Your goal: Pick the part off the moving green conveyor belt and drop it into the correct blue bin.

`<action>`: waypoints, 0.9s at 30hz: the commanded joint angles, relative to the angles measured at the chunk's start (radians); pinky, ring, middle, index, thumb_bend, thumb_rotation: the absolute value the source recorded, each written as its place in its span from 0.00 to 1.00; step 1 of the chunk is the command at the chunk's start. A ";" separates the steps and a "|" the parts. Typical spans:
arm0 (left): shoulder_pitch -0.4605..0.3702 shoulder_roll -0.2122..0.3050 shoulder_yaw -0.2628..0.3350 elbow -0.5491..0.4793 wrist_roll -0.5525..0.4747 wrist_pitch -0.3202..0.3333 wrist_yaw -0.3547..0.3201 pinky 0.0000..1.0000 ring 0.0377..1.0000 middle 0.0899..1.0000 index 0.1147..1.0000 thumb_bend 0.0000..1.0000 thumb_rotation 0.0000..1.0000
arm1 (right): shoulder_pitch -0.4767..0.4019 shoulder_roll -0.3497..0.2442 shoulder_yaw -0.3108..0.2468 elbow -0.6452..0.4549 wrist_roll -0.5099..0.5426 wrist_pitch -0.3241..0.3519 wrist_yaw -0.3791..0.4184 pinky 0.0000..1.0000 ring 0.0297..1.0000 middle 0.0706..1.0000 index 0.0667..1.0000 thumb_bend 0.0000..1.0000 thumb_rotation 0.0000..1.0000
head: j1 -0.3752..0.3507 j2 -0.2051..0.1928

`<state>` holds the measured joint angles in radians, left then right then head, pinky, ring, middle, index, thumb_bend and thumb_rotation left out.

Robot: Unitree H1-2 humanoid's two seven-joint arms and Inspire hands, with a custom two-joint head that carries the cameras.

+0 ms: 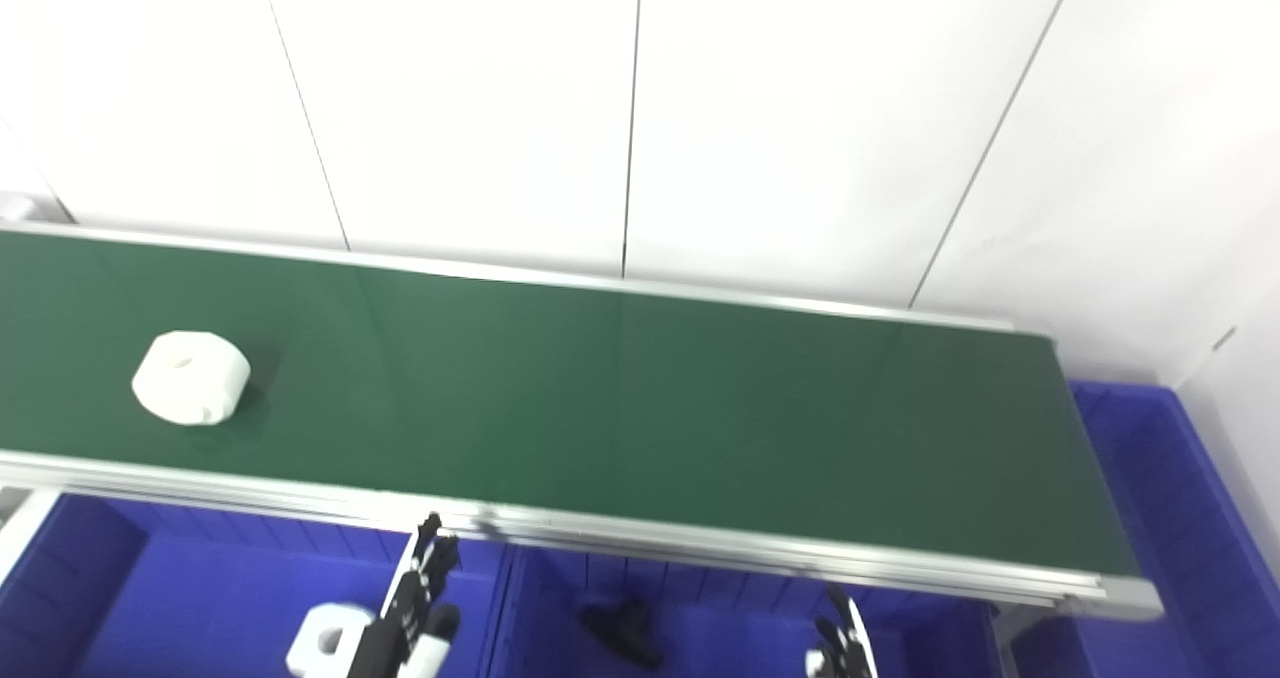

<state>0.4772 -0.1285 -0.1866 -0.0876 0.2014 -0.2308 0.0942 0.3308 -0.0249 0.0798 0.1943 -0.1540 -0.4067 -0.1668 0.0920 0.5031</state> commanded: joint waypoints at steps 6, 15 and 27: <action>-0.018 -0.025 -0.017 0.009 0.025 -0.049 0.027 0.90 0.93 0.94 0.98 0.60 0.85 | -0.020 -0.021 0.003 0.010 0.034 -0.063 0.012 0.93 0.94 1.00 0.98 0.46 1.00 | 0.037 -0.025; -0.033 -0.046 -0.024 0.038 0.033 -0.053 0.045 0.83 0.90 0.92 0.94 0.57 0.78 | -0.040 -0.037 -0.002 0.038 0.054 -0.063 0.007 0.96 0.95 1.00 0.99 0.42 1.00 | 0.092 -0.044; -0.053 -0.040 -0.017 0.073 0.029 -0.068 0.059 0.81 0.87 0.90 0.93 0.60 0.77 | -0.054 -0.033 0.004 0.065 0.058 -0.063 0.005 0.97 0.95 1.00 0.99 0.40 1.00 | 0.074 -0.073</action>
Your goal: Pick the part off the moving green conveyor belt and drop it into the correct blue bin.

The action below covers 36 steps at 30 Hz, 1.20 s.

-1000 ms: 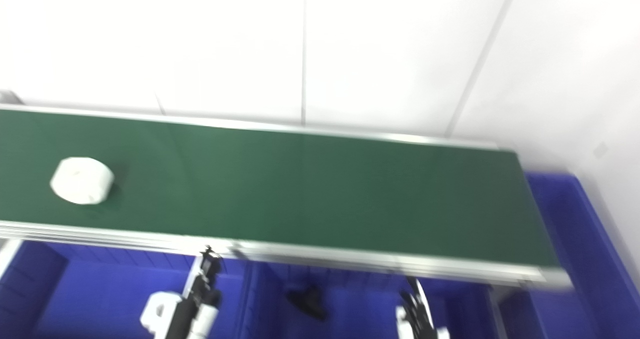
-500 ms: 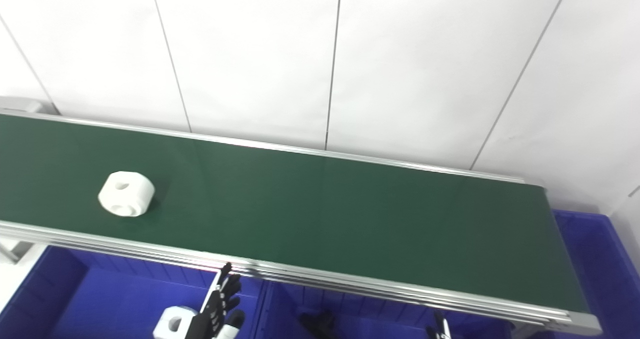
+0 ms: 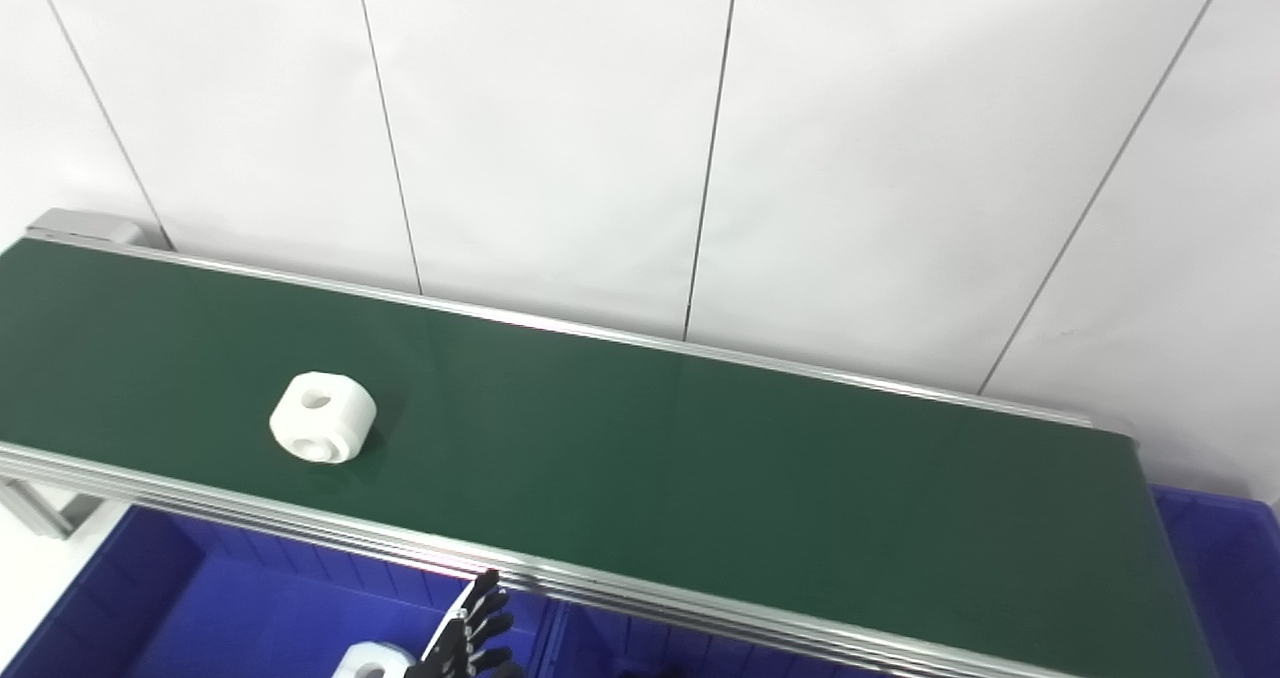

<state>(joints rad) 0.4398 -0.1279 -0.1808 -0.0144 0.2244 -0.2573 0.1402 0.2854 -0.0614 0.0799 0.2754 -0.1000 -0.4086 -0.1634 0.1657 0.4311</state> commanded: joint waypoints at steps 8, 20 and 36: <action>-0.020 -0.030 -0.020 -0.003 -0.008 -0.046 0.004 0.80 0.87 0.90 0.94 0.61 0.75 | -0.014 0.004 0.014 -0.014 -0.005 -0.061 -0.003 0.96 0.96 1.00 1.00 0.41 1.00 | -0.003 0.016; -0.036 0.101 -0.051 -0.302 0.160 -0.150 -0.053 0.73 0.84 0.87 0.91 0.78 0.63 | -0.011 0.032 0.027 -0.044 -0.019 -0.061 -0.001 0.94 0.93 0.98 0.97 0.41 1.00 | -0.025 0.075; -0.546 0.462 0.090 -0.147 0.510 -0.136 -0.138 0.82 0.82 0.82 0.80 0.72 0.63 | -0.019 0.042 0.032 -0.046 -0.007 -0.058 0.011 0.94 0.92 0.97 0.96 0.45 1.00 | -0.032 0.087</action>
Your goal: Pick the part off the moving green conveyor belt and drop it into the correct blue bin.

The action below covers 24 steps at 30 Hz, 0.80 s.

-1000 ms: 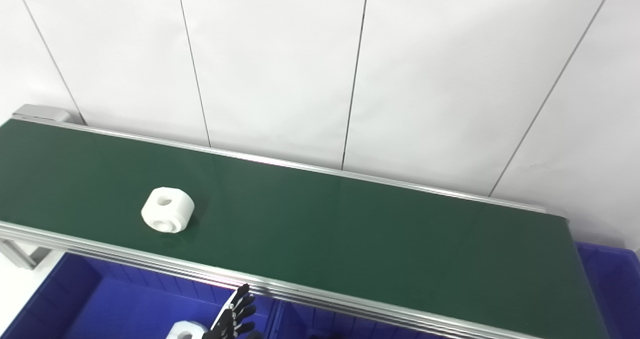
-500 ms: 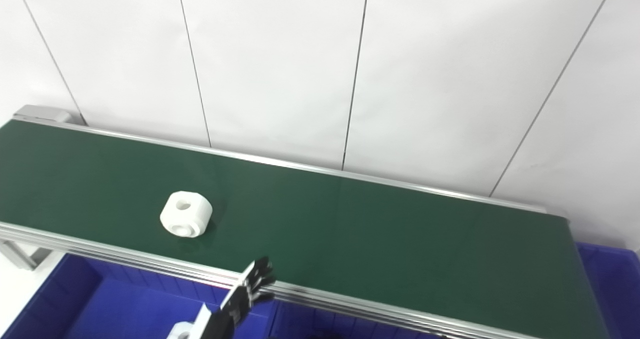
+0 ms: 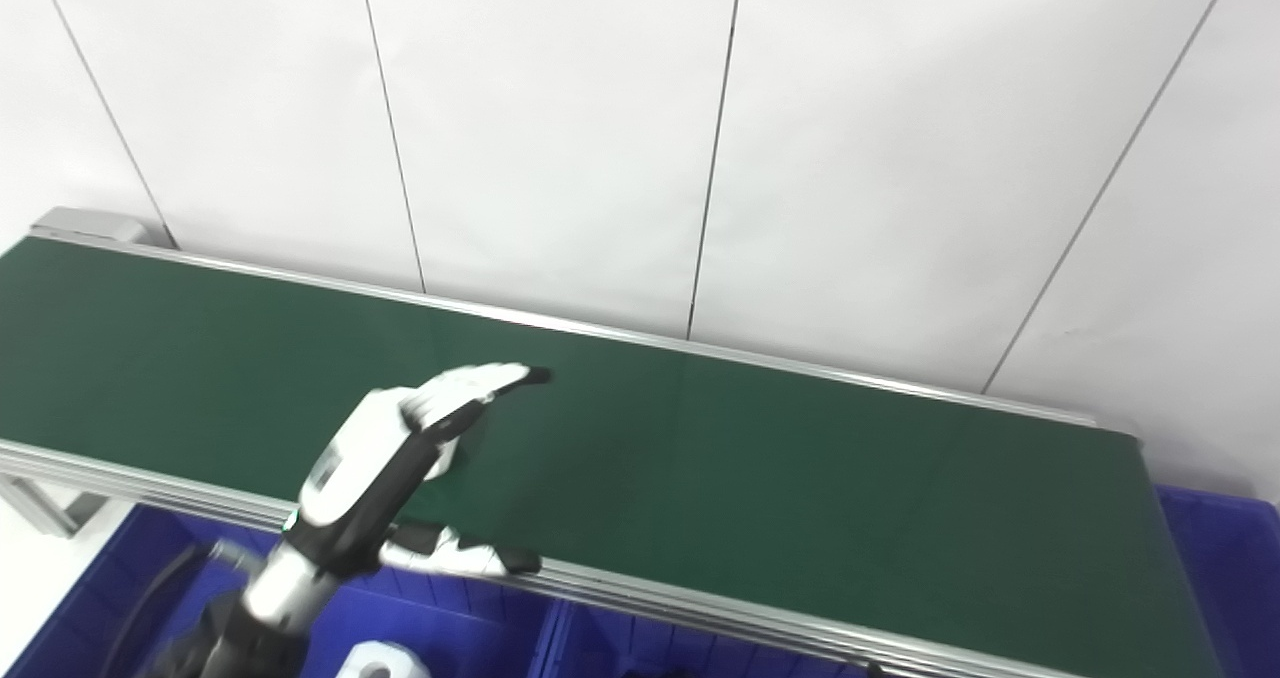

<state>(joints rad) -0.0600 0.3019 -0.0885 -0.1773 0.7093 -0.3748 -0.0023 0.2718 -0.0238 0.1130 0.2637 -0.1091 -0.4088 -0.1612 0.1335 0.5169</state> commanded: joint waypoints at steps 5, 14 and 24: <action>-0.156 0.102 -0.033 0.180 0.081 -0.030 0.020 0.83 0.83 0.82 0.79 0.76 0.62 | -0.004 0.008 0.001 -0.034 -0.007 -0.060 0.005 0.92 0.92 0.97 0.96 0.46 1.00 | -0.007 0.005; -0.319 0.169 -0.103 0.462 0.113 -0.062 0.042 0.84 0.82 0.81 0.79 0.82 0.52 | 0.002 0.017 0.001 -0.040 -0.024 -0.060 0.003 0.91 0.91 0.97 0.96 0.51 1.00 | -0.022 0.018; -0.391 0.207 -0.197 0.626 0.112 -0.043 -0.011 0.82 0.83 0.81 0.77 0.83 0.42 | 0.009 0.028 -0.001 -0.055 -0.042 -0.057 0.001 0.89 0.90 0.96 0.95 0.56 1.00 | -0.040 0.031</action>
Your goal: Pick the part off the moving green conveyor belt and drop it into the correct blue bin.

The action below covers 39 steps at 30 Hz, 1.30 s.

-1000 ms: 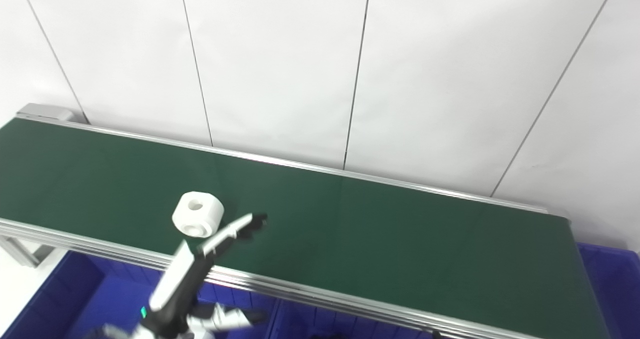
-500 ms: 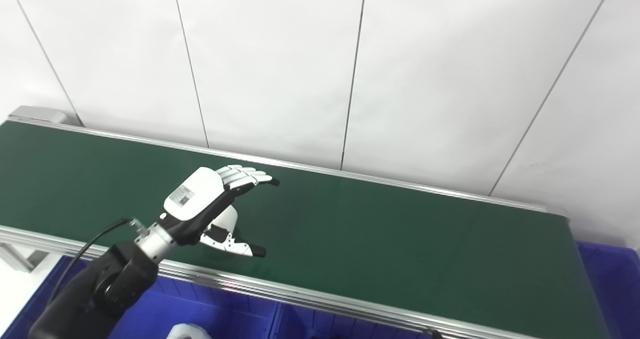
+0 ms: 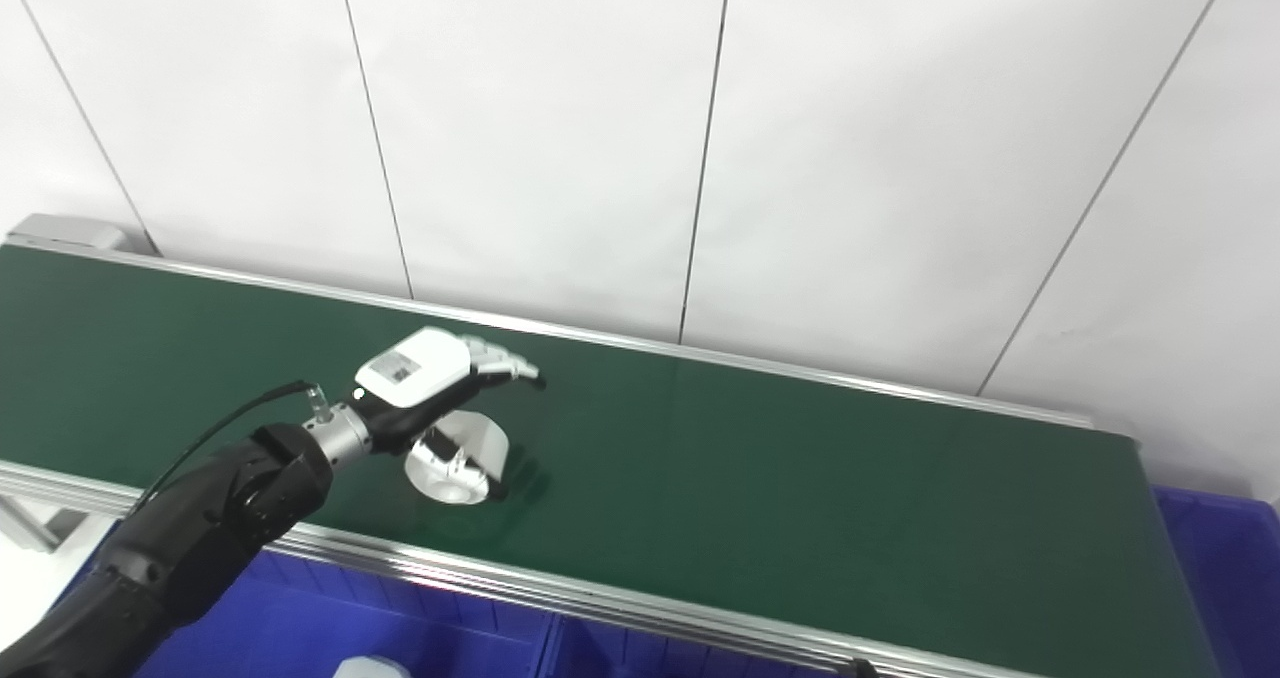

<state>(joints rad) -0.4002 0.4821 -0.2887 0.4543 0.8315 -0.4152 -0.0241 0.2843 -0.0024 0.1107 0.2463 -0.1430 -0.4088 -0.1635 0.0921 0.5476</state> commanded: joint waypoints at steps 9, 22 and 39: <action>-0.055 0.028 -0.049 -0.012 -0.004 0.087 -0.087 0.79 0.79 0.77 0.73 0.83 0.41 | 0.003 0.006 0.001 -0.050 -0.017 -0.054 0.005 0.88 0.90 0.95 0.95 0.56 1.00 | -0.005 0.010; -0.023 -0.082 -0.051 0.074 0.063 0.042 0.372 0.42 0.42 0.44 0.43 0.52 0.07 | 0.011 0.008 0.001 -0.068 -0.014 -0.039 0.015 0.88 0.90 0.95 0.95 0.56 1.00 | -0.014 0.014; 0.027 -0.075 -0.036 -0.059 -0.029 -0.008 0.355 0.40 0.39 0.39 0.46 0.52 0.00 | 0.014 0.022 -0.001 -0.088 -0.022 -0.025 0.018 0.86 0.89 0.95 0.95 0.57 1.00 | -0.019 0.041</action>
<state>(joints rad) -0.3567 0.3727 -0.3446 0.4431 0.8208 -0.4115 0.3325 0.2979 0.0099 0.1103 0.1998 -0.1638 -0.4083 -0.1500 0.0721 0.5752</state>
